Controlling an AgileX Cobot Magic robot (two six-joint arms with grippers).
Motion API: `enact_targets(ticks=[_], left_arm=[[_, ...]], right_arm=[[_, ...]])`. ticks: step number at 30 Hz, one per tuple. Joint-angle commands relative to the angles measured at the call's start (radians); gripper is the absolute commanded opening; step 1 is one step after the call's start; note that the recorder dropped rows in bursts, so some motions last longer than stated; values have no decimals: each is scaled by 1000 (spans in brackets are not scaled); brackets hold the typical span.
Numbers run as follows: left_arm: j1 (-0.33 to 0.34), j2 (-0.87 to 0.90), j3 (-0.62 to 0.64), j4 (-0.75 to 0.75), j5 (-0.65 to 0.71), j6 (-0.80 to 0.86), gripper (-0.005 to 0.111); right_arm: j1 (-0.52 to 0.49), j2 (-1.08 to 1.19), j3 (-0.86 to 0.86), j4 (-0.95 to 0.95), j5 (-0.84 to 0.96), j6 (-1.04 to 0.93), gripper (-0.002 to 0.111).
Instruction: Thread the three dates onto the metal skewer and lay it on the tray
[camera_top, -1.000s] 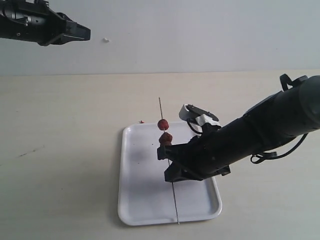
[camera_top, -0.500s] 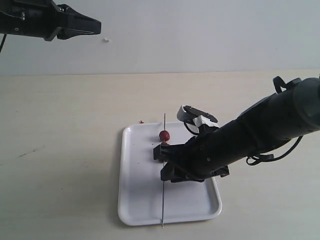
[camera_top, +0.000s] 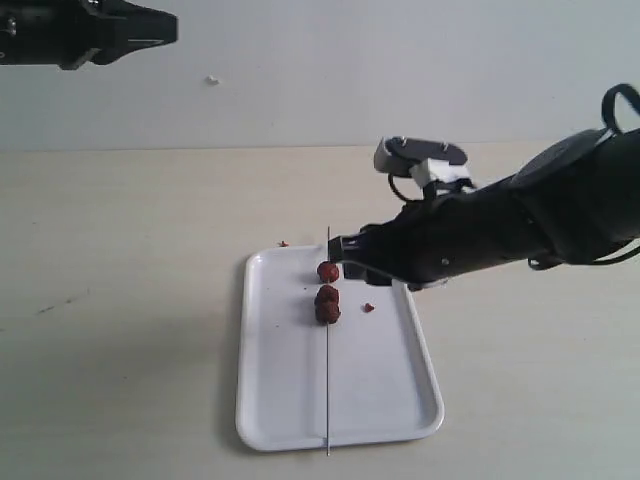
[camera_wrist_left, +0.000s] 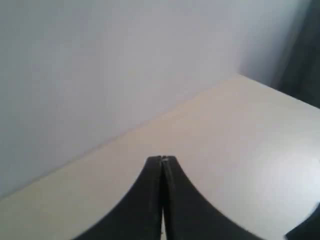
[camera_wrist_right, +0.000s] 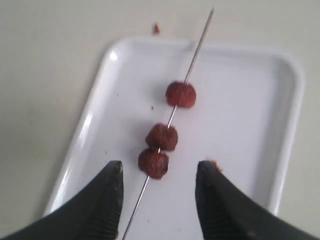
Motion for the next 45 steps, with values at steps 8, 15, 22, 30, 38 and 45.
enact_targets(ticks=[8, 15, 22, 30, 38, 45], left_arm=[[1, -432, 265, -121, -330, 134, 0], [1, -722, 460, -121, -339, 107, 0], [1, -999, 671, -121, -341, 73, 0], [1, -1230, 812, -121, -338, -13, 0], [1, -1288, 858, -121, -341, -10, 0], [1, -1289, 858, -121, -341, -8, 0]], right_arm=[[1, -292, 3, -86, -251, -125, 39], [1, -487, 85, -86, -365, -204, 0], [1, -759, 245, -188, -417, -200, 0], [1, -1095, 427, -190, -365, -110, 0], [1, -1280, 511, -172, -353, -71, 0], [1, -1282, 511, -172, -353, -71, 0]])
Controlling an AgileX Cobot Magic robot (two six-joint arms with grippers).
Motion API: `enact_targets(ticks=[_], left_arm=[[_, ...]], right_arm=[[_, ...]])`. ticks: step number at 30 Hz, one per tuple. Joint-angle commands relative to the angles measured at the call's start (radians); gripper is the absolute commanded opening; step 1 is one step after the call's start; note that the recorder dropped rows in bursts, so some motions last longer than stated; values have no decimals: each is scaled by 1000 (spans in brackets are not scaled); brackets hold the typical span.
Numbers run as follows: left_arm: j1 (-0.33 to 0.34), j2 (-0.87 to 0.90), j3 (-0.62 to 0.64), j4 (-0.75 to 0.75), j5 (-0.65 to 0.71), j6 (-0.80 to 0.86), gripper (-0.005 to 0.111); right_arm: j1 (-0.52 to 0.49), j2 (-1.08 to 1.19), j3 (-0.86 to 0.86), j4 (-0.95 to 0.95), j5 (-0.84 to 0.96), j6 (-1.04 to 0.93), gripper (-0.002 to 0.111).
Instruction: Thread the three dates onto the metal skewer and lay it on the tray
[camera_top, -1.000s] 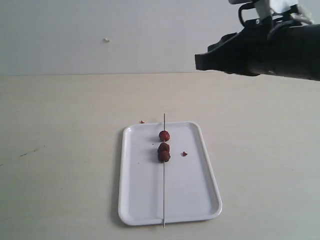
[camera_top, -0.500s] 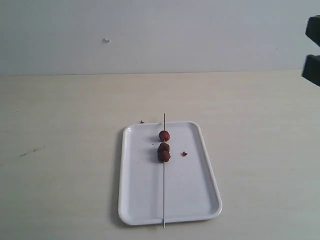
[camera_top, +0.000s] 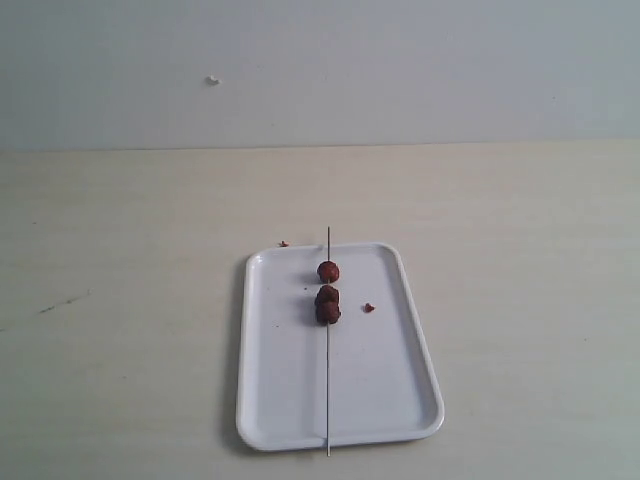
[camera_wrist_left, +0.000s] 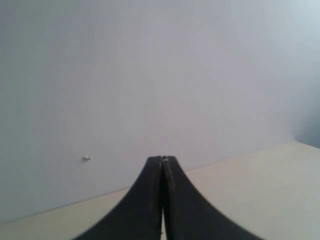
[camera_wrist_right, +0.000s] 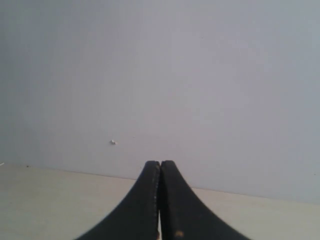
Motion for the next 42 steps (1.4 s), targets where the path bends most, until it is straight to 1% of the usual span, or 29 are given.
enact_targets(ticks=[1, 5, 7, 8, 12, 13, 14, 15, 16, 17, 18, 19, 20, 21, 22, 23, 24, 25, 26, 28, 29, 31, 33, 38, 42], left_arm=[[1, -6, 3, -11, -2, -4, 0], [1, -6, 3, -11, -2, 4, 0], [1, -6, 3, 30, -26, 122, 0], [1, -6, 3, 32, -25, 147, 0], [-14, -49, 6, 23, -21, 118, 0], [-16, -86, 6, 23, -30, 56, 0], [-16, -113, 6, 42, -79, -63, 0], [-16, -127, 6, 91, -107, -170, 0], [-16, -151, 6, 277, -163, -424, 0], [-14, -159, 6, 397, -169, -553, 0], [-8, -172, 6, 741, -159, -887, 0], [-5, -176, 6, 927, -144, -1056, 0], [2, -176, 6, 1265, -113, -1332, 0], [2, -176, 6, 1426, -93, -1480, 0], [2, -176, 6, 1679, -44, -1756, 0], [2, -176, 6, 1877, 20, -1965, 0], [2, -176, 10, 1960, 38, -2066, 0], [2, -176, 34, 2048, 23, -2181, 0], [2, -176, 46, 2048, 4, -2187, 0], [2, -181, 89, 2008, -83, -2116, 0], [2, -189, 119, 1961, -124, -2021, 0], [2, -202, 151, 1908, -129, -1912, 0], [2, -215, 180, 1888, -126, -1845, 0], [2, -237, 241, 1859, -99, -1840, 0], [2, -246, 277, 1778, -97, -1840, 0]], right_arm=[[1, -4, 2, -3, 2, 1, 0], [1, -4, 2, -1, 2, 1, 0], [1, -4, 2, 7, 2, 1, 0], [1, -4, 2, 7, 2, 1, 0], [1, -4, 2, 7, 2, 3, 0], [1, -4, 2, 7, 2, 3, 0], [1, -4, 2, 7, 2, 3, 0], [1, -4, 2, 7, 2, 3, 0], [1, -4, 2, 7, 2, 3, 0], [1, -4, 2, 7, 2, 3, 0], [1, -4, 2, 7, 2, 3, 0], [1, -4, 2, 7, 2, 3, 0], [1, -4, 2, 7, 2, 3, 0], [1, -4, 2, 7, 2, 3, 0], [1, -4, 2, 7, 2, 3, 0], [1, -4, 2, 7, 2, 3, 0], [1, -4, 2, 7, 2, 3, 0], [1, -4, 2, 7, 2, 3, 0], [1, -4, 2, 7, 2, 3, 0], [1, -4, 2, 7, 2, 3, 0], [1, -4, 2, 7, -12, 3, 0], [1, -4, 2, 7, -19, 3, 0], [1, -4, 2, 7, -19, 3, 0], [1, -4, 2, 7, -19, 3, 0], [1, -4, 2, 7, -19, 3, 0]])
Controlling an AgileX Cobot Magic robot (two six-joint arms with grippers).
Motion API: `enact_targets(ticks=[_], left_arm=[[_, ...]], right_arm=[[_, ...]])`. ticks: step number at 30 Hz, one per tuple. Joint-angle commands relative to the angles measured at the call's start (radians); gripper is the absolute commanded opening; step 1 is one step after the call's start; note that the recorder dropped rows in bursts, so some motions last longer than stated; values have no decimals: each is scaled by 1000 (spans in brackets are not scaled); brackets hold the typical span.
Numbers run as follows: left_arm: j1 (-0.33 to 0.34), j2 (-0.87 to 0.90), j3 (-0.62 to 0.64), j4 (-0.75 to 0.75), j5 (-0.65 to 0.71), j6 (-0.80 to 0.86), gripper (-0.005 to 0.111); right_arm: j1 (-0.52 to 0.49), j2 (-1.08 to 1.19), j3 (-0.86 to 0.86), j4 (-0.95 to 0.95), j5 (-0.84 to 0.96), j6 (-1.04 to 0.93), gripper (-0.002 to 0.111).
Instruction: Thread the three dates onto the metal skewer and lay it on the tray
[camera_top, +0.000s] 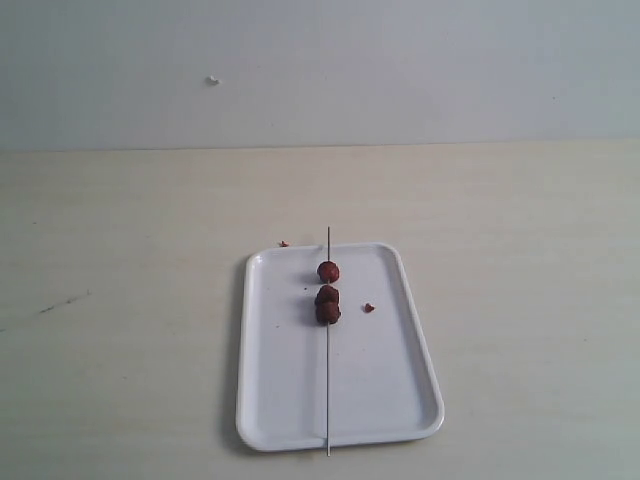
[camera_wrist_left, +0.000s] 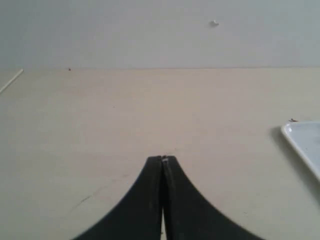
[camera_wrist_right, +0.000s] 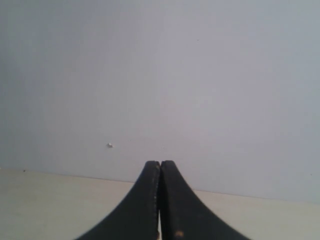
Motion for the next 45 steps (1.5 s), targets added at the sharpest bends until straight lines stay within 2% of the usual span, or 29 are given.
enact_targets(ticks=[1, 45], left_arm=[[1, -16, 39, -78, 1, 4, 0], [1, -29, 65, -78, -4, 4, 0]], right_arm=[[1, -4, 2, -1, -3, 1, 0], [1, -4, 2, -3, -3, 1, 0]])
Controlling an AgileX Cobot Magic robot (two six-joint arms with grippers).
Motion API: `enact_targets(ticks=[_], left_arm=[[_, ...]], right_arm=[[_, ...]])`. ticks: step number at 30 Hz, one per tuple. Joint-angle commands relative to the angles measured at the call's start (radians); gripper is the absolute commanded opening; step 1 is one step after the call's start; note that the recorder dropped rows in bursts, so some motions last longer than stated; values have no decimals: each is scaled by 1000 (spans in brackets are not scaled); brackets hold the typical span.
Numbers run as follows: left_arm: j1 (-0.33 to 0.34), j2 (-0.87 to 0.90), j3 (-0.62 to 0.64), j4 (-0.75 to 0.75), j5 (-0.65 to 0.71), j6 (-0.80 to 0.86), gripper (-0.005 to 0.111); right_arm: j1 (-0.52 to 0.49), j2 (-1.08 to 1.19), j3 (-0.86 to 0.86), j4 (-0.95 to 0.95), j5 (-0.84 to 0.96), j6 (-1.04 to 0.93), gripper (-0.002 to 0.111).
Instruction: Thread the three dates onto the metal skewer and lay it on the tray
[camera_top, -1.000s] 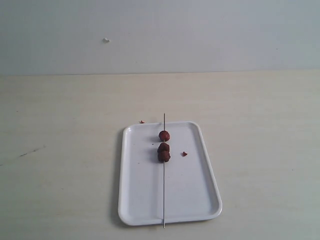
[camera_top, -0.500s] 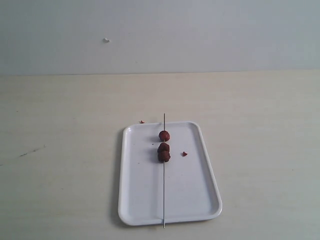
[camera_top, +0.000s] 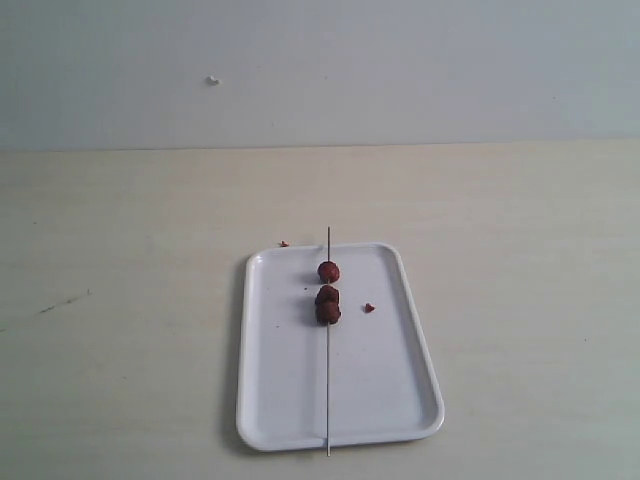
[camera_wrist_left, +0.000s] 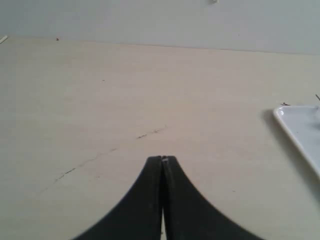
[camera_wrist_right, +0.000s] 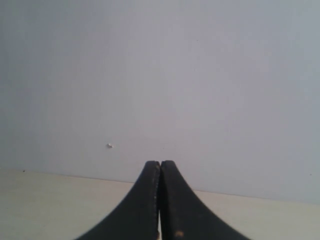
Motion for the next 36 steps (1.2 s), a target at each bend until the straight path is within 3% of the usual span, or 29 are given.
enact_targets(ticks=[1, 7, 13, 16, 30, 33, 36], left_arm=[[1, -7, 3, -8, -11, 2, 0], [1, -7, 3, -8, -11, 2, 0], [1, -7, 3, -8, -11, 2, 0], [1, -7, 3, -8, -11, 2, 0], [1, -7, 3, -8, -11, 2, 0], [1, -7, 3, -8, -11, 2, 0], [1, -7, 3, -8, -11, 2, 0]], right_arm=[[1, -4, 2, -3, -1, 1, 0], [-6, -10, 2, -3, 1, -1, 0], [-160, -166, 2, -10, 253, -4, 0], [-215, -234, 2, -12, 284, -6, 0], [-220, -269, 44, -11, 288, 84, 0], [-220, -271, 72, -188, 284, 238, 0], [-220, -271, 110, -476, 262, 540, 0]])
